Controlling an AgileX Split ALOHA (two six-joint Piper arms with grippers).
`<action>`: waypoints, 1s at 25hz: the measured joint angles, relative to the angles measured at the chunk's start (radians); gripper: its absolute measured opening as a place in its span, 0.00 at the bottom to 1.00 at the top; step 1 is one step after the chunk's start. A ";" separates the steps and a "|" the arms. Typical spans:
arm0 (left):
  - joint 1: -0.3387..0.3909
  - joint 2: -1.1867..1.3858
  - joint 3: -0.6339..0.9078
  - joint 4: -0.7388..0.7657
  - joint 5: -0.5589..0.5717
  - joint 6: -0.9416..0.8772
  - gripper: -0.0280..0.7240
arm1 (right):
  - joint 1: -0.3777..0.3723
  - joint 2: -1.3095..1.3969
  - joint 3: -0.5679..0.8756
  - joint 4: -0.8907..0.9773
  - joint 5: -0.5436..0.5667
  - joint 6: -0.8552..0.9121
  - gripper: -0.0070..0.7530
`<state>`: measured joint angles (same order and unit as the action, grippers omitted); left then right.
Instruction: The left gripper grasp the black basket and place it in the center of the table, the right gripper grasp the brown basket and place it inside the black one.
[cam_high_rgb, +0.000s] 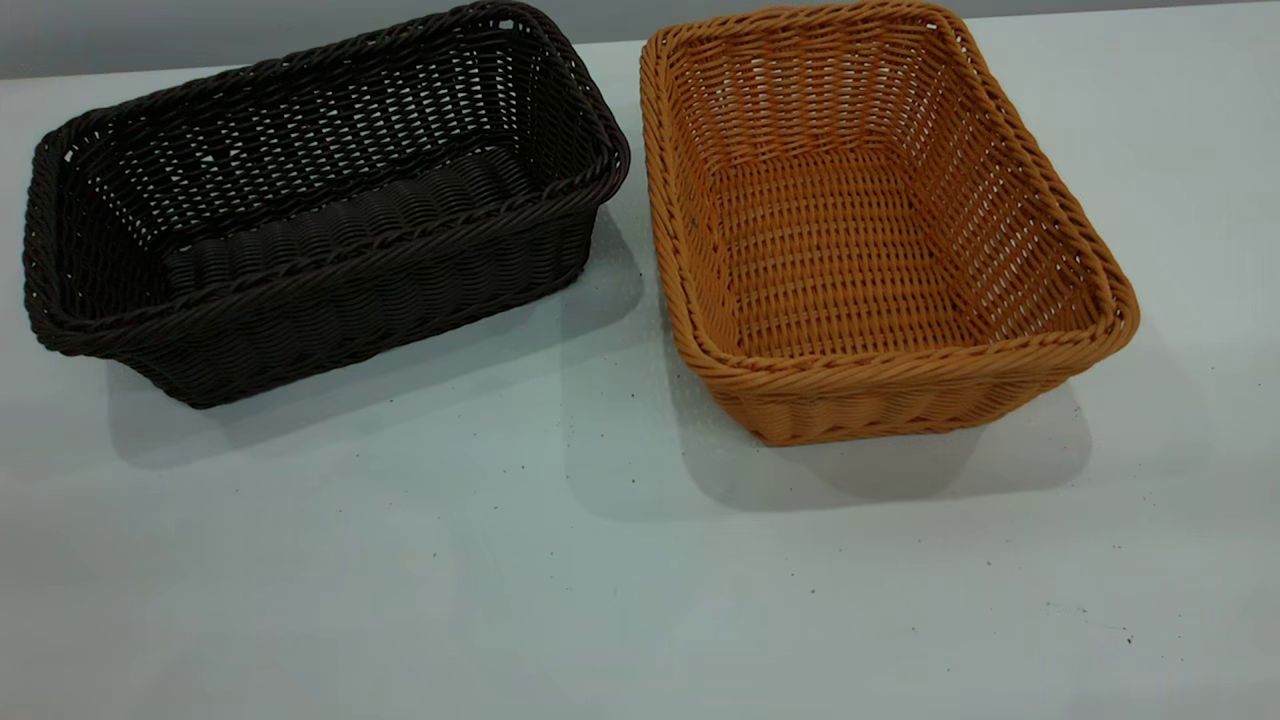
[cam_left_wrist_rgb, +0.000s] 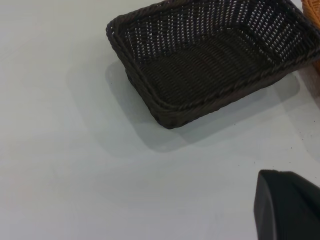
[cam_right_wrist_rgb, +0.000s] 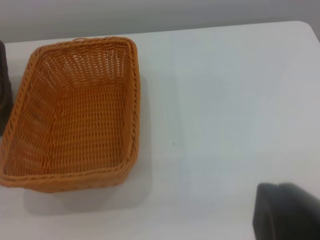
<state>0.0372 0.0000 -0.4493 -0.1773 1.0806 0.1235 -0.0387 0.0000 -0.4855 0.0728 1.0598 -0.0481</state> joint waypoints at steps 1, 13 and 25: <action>0.000 0.000 0.000 0.000 0.000 0.000 0.04 | 0.000 0.000 0.000 0.000 0.000 0.000 0.01; -0.025 0.000 0.000 -0.001 -0.002 0.000 0.04 | 0.000 0.000 0.000 0.011 -0.001 0.002 0.01; -0.025 0.003 -0.033 -0.008 -0.003 0.001 0.04 | 0.000 0.000 -0.006 0.007 0.000 0.009 0.02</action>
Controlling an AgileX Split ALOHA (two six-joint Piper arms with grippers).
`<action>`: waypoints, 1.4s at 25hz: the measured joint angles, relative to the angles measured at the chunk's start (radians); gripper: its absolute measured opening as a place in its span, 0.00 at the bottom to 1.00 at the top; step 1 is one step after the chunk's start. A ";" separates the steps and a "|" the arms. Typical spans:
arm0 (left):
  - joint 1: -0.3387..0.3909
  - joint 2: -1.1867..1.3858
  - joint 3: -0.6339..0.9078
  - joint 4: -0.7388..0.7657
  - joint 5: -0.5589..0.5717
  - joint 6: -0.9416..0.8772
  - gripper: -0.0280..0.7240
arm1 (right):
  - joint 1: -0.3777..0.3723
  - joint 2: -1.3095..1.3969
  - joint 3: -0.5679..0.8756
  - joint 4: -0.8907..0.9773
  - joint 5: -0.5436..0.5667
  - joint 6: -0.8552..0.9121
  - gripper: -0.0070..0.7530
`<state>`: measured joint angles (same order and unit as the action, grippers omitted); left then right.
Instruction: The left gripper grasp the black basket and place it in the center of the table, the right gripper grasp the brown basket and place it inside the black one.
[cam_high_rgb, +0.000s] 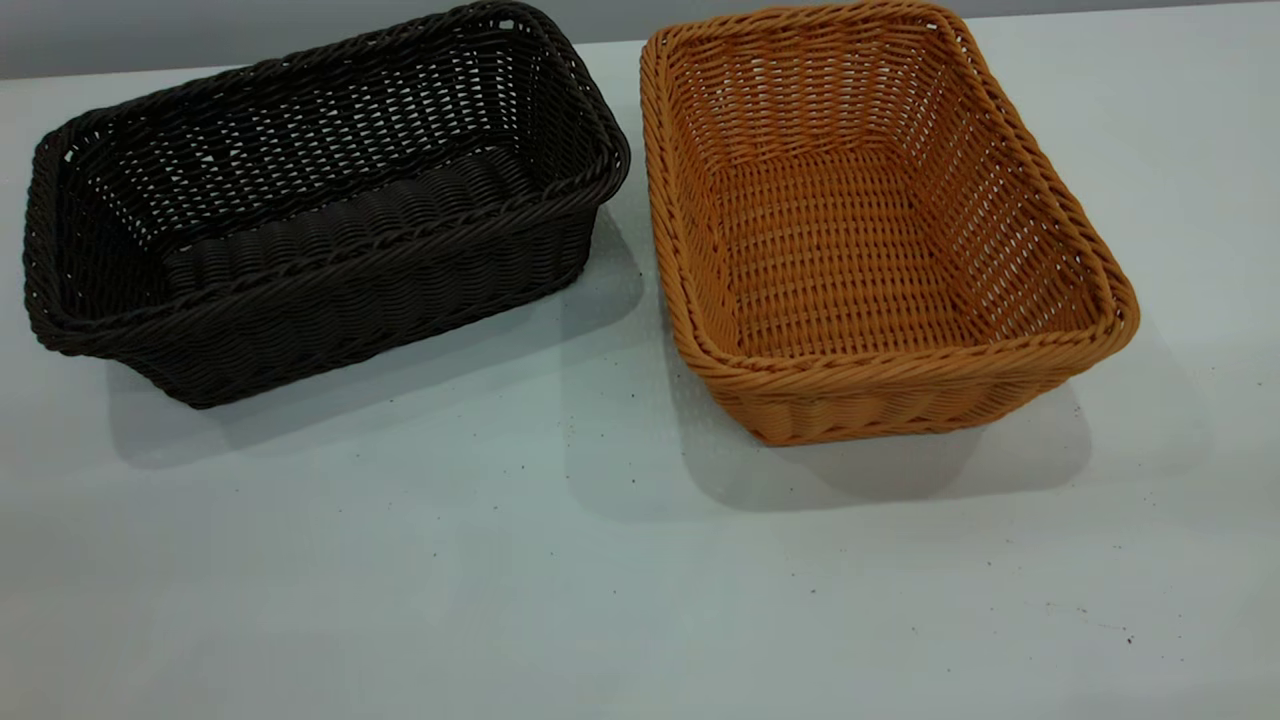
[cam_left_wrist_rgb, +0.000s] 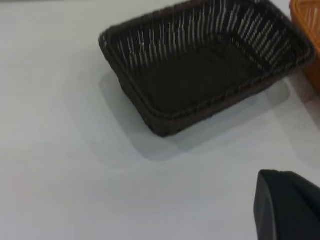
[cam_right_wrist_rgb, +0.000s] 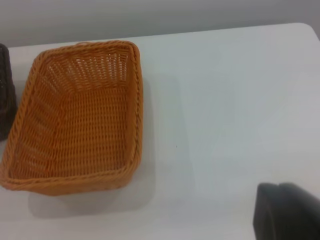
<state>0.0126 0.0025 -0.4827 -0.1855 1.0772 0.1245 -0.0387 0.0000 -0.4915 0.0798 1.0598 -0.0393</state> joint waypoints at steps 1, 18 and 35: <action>0.000 0.009 -0.012 -0.008 0.001 0.004 0.04 | 0.000 0.000 -0.003 0.002 0.007 -0.001 0.04; 0.001 0.409 -0.203 -0.120 -0.212 0.280 0.67 | 0.000 0.420 -0.243 0.200 0.029 -0.174 0.64; 0.001 0.876 -0.355 -0.233 -0.343 0.412 0.67 | 0.002 0.847 -0.235 0.762 -0.120 0.090 0.64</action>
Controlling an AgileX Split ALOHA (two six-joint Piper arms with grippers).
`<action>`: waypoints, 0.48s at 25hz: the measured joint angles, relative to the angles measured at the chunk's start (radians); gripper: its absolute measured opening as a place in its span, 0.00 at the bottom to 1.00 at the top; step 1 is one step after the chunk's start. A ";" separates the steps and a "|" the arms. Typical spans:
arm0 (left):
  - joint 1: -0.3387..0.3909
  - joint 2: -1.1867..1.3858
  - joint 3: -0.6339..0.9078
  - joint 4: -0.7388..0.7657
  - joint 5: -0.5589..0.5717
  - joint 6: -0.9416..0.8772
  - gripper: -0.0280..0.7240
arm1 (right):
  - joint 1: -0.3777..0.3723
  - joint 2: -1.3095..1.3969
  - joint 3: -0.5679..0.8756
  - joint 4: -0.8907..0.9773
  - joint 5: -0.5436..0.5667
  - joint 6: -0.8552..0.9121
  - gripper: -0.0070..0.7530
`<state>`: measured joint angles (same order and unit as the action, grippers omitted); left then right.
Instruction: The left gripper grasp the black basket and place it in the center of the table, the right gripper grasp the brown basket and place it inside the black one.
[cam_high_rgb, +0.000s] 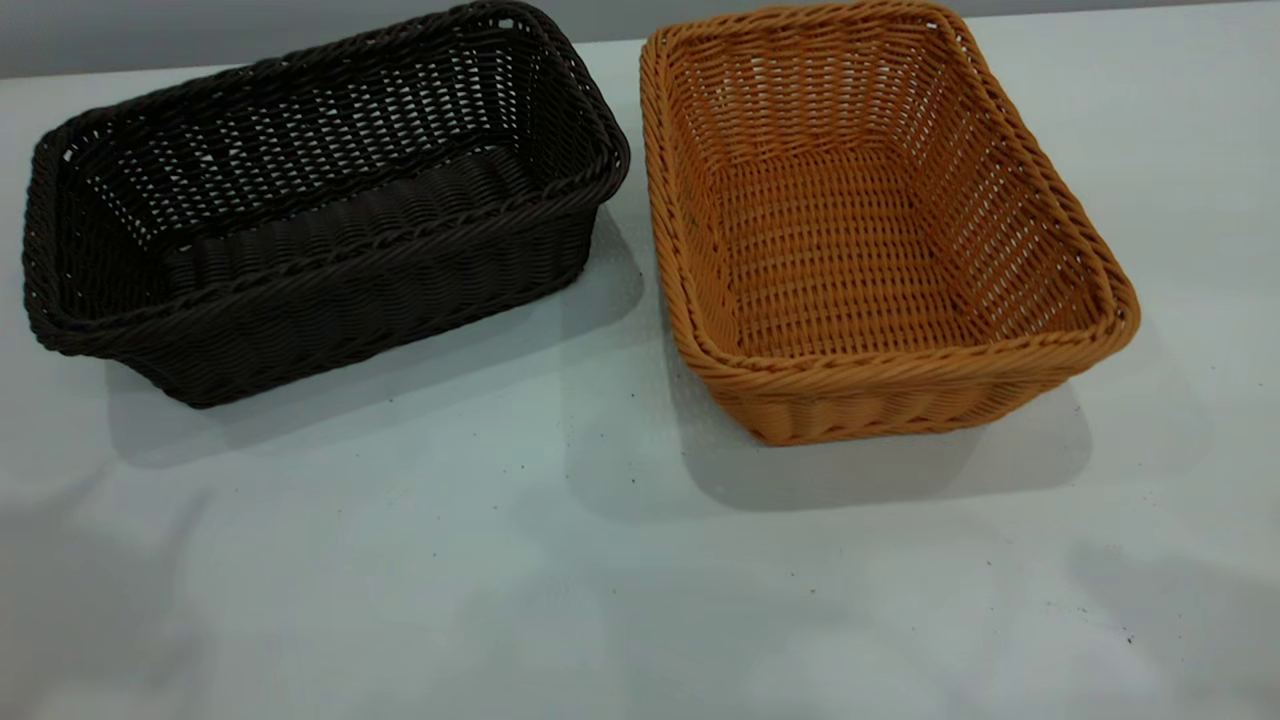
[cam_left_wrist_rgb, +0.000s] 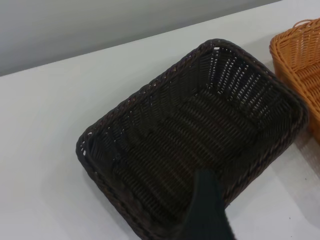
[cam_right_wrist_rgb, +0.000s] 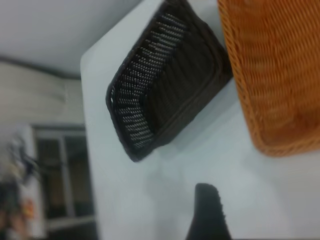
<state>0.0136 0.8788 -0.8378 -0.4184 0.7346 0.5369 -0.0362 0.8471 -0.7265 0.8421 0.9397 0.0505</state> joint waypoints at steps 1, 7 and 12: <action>0.000 0.010 0.000 -0.003 -0.011 0.000 0.67 | 0.004 0.016 0.019 0.014 -0.022 0.047 0.64; 0.000 0.028 0.001 -0.003 -0.032 0.014 0.67 | 0.088 0.109 0.187 0.168 -0.196 0.213 0.64; 0.000 0.028 0.001 -0.047 -0.044 0.017 0.67 | 0.203 0.205 0.243 0.304 -0.351 0.245 0.63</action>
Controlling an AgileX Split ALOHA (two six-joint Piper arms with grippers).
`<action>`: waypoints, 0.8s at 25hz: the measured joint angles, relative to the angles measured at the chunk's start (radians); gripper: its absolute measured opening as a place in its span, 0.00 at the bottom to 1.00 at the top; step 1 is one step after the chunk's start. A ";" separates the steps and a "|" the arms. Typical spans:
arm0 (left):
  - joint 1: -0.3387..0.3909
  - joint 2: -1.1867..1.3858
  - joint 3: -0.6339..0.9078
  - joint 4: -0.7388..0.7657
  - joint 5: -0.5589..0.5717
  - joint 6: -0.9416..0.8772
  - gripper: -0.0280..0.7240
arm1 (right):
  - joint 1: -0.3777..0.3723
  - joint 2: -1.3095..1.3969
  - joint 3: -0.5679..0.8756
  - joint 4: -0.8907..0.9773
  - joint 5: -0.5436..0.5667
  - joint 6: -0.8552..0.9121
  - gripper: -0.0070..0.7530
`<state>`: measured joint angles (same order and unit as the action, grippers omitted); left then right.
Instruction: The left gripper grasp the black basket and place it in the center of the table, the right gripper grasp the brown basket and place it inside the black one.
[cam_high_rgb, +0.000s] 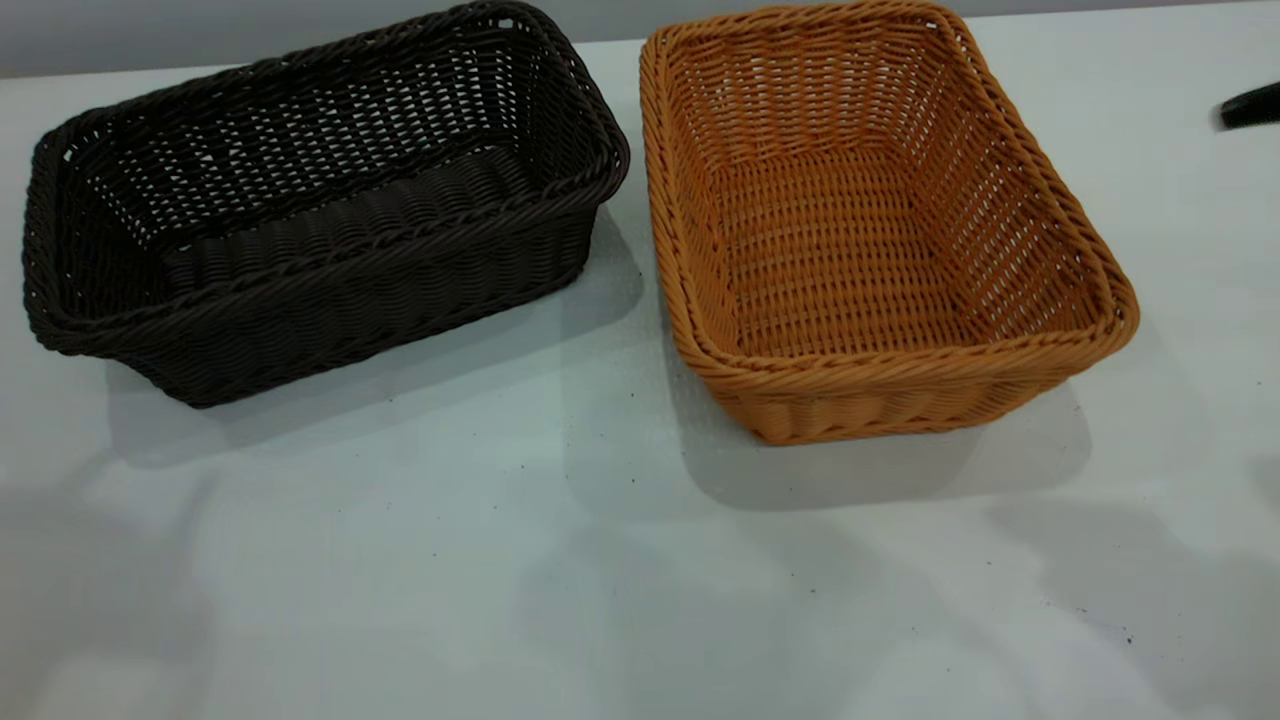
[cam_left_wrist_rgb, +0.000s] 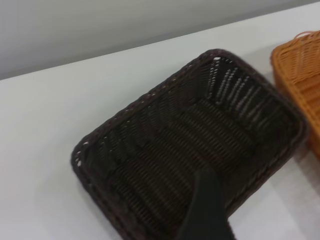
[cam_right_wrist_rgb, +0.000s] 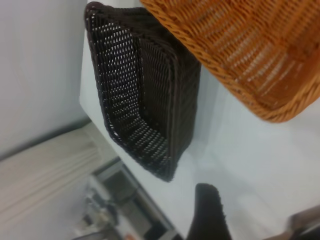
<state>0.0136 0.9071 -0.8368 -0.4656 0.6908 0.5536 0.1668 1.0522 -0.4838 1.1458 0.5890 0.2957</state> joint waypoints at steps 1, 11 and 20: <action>0.000 0.000 0.000 -0.012 0.000 0.002 0.67 | 0.031 0.020 0.000 0.024 -0.019 0.004 0.63; 0.000 -0.001 0.001 -0.026 -0.005 0.028 0.67 | 0.315 0.322 -0.002 0.353 -0.212 -0.016 0.63; 0.000 -0.001 0.001 -0.026 -0.005 0.028 0.67 | 0.427 0.499 -0.016 0.603 -0.271 -0.145 0.63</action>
<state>0.0136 0.9063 -0.8356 -0.4912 0.6858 0.5813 0.5939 1.5516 -0.4995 1.7489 0.3178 0.1505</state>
